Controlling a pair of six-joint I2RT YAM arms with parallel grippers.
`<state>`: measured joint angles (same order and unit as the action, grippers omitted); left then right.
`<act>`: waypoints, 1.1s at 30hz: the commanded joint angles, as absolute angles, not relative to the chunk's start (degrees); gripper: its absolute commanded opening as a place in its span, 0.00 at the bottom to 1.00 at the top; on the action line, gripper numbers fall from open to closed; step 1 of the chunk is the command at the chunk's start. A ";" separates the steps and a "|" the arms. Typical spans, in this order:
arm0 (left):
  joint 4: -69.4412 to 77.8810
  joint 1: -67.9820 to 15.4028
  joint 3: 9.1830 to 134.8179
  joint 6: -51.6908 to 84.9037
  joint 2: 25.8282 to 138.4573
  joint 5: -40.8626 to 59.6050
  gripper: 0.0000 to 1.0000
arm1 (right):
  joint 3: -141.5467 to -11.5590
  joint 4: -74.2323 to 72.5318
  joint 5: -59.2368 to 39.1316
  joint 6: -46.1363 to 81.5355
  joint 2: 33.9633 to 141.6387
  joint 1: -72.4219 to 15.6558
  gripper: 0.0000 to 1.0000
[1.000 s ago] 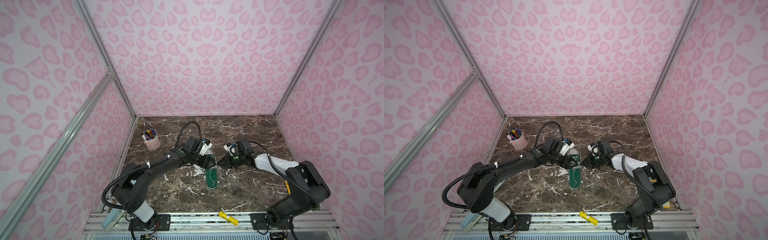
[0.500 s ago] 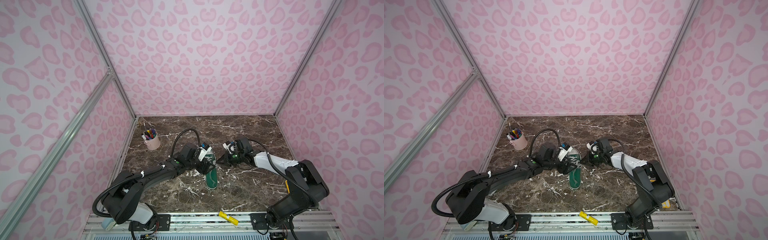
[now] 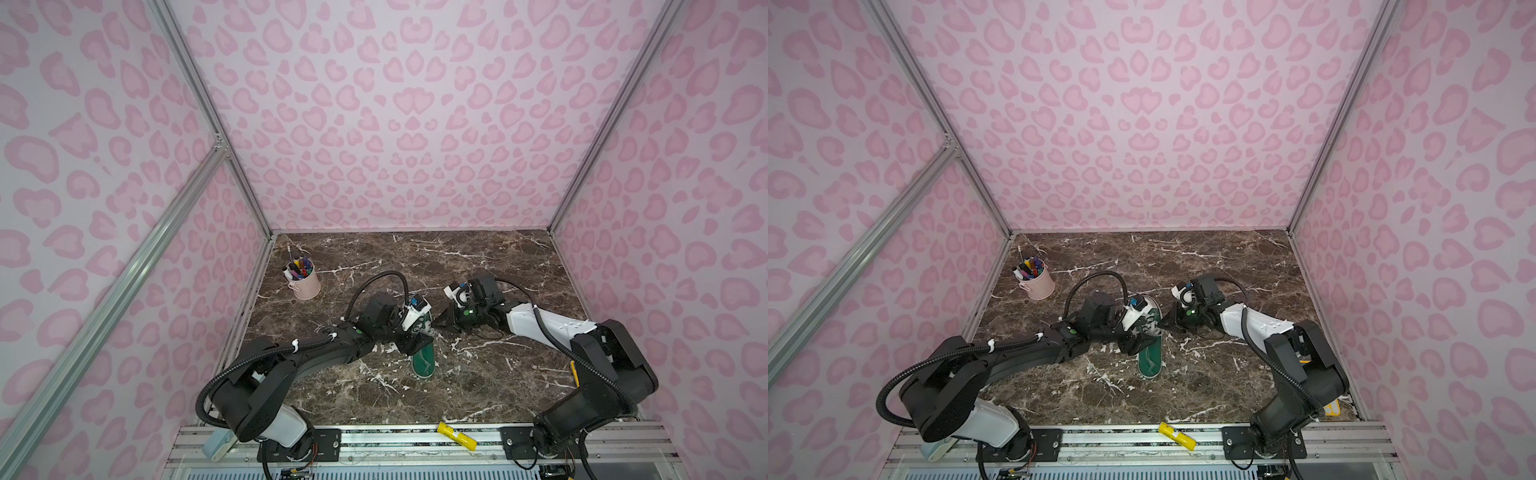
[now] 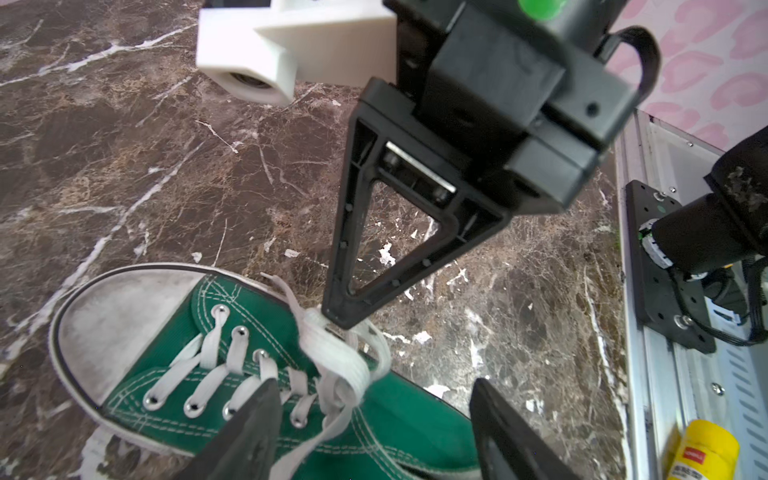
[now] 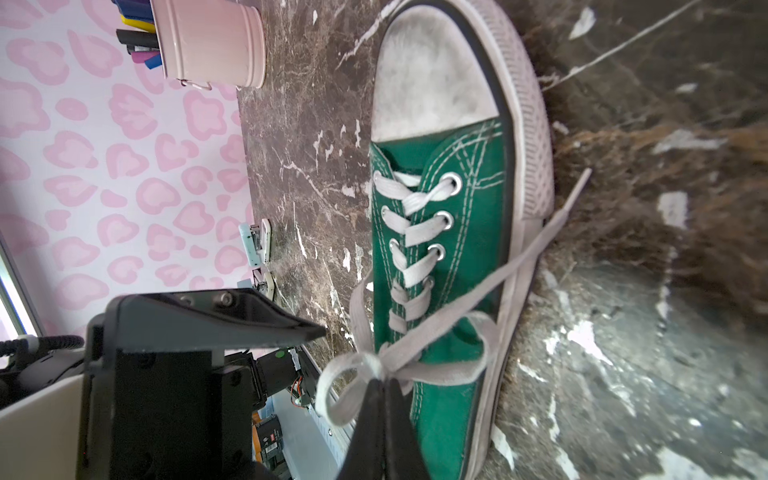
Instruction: Tie the shoes
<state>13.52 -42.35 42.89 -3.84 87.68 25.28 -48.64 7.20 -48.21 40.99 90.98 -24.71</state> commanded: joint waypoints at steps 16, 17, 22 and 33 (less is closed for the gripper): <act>17.08 -43.31 47.54 -2.83 93.94 26.45 0.60 | -47.63 5.53 -49.83 42.88 89.22 -25.23 0.03; 17.20 -43.33 47.56 -2.77 94.09 26.39 0.59 | -47.56 5.56 -49.83 42.82 89.11 -25.21 0.03; 17.48 -43.33 47.94 -2.33 94.96 26.23 0.49 | -47.66 5.91 -50.08 42.74 88.71 -25.22 0.03; 17.36 -43.33 47.75 -1.36 95.19 25.14 0.26 | -46.35 5.49 -49.26 43.77 86.94 -23.76 0.25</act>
<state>15.62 -43.35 47.13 -1.54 95.02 25.45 -47.20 6.59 -49.52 42.96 87.55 -24.53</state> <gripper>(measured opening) 0.273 0.242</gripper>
